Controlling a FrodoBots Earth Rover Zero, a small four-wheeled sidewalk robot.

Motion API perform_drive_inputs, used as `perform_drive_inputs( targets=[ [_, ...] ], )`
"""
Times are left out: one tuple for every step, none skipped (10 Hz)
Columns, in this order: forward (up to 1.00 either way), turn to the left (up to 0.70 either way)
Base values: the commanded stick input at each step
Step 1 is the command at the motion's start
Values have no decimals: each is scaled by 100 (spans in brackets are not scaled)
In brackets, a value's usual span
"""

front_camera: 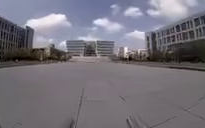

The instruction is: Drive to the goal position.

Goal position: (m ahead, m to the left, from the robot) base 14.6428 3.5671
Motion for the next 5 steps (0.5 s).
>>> perform_drive_inputs(
  targets=[
    [70, 7],
    [70, 7],
    [70, 8],
    [70, 8],
    [70, 8]
  ],
)
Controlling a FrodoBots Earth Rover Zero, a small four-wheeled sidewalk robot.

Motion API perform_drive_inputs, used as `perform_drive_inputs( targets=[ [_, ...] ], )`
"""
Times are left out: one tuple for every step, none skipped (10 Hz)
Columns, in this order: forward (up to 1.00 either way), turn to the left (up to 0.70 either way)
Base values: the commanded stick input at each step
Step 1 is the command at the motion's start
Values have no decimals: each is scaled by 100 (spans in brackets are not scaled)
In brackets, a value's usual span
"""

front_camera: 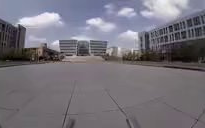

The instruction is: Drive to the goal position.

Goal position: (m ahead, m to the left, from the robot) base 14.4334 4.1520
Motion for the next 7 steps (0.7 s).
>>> perform_drive_inputs(
  targets=[
    [70, 8],
    [70, 8],
    [70, 8],
    [70, 8],
    [70, 8],
    [70, 8],
    [70, 8]
  ],
)
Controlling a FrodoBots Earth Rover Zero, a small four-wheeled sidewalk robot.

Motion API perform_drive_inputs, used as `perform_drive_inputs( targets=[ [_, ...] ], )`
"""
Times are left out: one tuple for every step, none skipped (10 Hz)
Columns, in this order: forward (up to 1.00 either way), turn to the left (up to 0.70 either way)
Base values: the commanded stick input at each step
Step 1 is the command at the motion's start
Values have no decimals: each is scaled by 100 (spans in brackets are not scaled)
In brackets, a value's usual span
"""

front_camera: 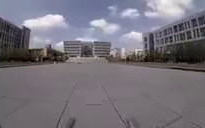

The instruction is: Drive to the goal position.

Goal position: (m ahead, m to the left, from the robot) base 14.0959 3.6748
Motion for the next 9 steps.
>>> perform_drive_inputs(
  targets=[
    [70, 8],
    [70, 8],
    [70, 8],
    [70, 8],
    [70, 8],
    [70, 8],
    [70, 8],
    [70, 8],
    [70, 8]
  ],
)
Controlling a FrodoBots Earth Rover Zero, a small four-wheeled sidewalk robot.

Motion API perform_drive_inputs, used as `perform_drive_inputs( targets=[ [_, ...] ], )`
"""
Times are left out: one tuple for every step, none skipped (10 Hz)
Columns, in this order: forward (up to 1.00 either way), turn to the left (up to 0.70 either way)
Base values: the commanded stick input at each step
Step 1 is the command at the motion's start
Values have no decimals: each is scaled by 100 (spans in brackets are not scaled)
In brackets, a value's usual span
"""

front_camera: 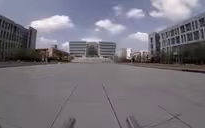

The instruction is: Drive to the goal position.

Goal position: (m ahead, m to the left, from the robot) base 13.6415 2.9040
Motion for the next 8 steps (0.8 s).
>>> perform_drive_inputs(
  targets=[
    [70, 8],
    [70, 8],
    [70, 8],
    [70, 8],
    [70, 8],
    [70, -5],
    [70, -19],
    [70, -27]
  ],
)
